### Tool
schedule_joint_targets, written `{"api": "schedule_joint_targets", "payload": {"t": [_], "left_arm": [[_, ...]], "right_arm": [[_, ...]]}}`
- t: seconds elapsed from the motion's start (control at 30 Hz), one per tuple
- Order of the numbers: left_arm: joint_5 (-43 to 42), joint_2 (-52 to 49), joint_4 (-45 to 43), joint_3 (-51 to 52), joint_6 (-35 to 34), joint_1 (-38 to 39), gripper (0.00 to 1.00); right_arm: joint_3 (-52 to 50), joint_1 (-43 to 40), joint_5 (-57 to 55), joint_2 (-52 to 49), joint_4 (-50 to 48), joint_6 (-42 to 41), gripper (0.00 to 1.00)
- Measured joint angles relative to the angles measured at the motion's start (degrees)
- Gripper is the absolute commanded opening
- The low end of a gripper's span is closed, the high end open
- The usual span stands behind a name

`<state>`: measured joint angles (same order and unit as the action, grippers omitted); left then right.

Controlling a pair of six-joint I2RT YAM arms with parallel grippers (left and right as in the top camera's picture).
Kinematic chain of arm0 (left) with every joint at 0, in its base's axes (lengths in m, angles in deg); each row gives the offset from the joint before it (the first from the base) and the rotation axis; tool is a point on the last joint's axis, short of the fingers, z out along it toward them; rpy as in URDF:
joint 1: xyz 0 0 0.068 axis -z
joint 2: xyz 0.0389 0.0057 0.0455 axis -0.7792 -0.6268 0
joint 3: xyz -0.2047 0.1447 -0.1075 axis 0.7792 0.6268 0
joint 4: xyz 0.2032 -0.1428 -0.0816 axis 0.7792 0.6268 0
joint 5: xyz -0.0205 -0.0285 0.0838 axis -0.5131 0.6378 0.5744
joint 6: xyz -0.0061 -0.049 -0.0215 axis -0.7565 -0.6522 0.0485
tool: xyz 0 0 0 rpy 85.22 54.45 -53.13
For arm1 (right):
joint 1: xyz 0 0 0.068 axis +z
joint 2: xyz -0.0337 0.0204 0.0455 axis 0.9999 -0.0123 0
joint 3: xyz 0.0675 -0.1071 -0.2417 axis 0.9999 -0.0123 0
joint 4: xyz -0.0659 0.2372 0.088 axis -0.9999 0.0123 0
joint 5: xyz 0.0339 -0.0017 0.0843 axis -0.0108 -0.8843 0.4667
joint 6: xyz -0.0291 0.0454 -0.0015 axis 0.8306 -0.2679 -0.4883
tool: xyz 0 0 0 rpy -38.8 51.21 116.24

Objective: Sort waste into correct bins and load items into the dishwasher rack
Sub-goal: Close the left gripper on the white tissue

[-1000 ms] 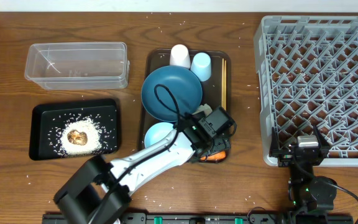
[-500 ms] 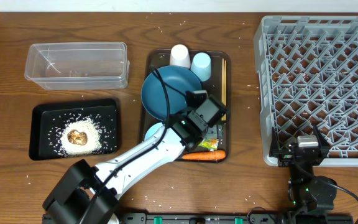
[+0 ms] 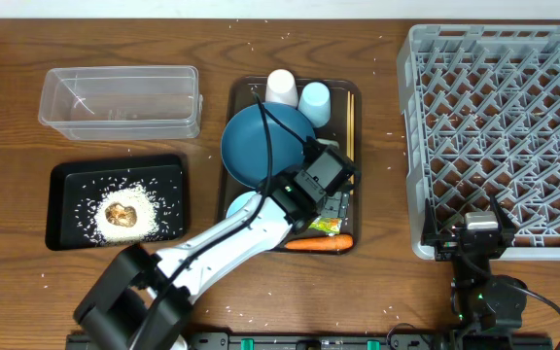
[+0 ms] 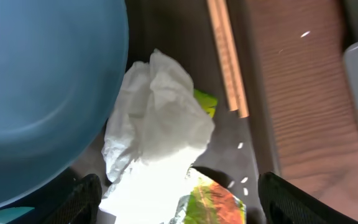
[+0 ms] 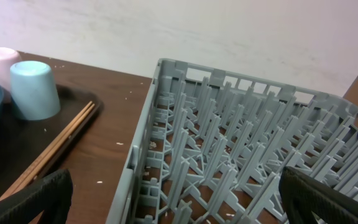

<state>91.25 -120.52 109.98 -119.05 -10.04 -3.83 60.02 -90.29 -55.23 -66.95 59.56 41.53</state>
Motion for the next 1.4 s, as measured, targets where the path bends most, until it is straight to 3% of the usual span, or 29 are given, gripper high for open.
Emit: {"api": "schedule_joint_targets", "payload": {"t": [0.83, 1.03, 1.17, 1.4], "left_arm": [[-2.6, -7.5, -0.4, 0.0, 0.9, 0.5, 0.80], [-2.3, -8.2, -1.9, 0.1, 1.0, 0.5, 0.71], [-2.0, -8.2, -2.1, 0.1, 0.9, 0.5, 0.51], [-1.6, -8.2, -2.1, 0.1, 0.9, 0.5, 0.37]], "right_arm": [[0.0, 0.0, 0.0, 0.0, 0.0, 0.0, 0.99], [0.0, 0.0, 0.0, 0.0, 0.0, 0.0, 0.99], [0.0, 0.0, 0.0, 0.0, 0.0, 0.0, 0.99], [0.0, 0.0, 0.0, 0.0, 0.0, 0.0, 0.99]]}}
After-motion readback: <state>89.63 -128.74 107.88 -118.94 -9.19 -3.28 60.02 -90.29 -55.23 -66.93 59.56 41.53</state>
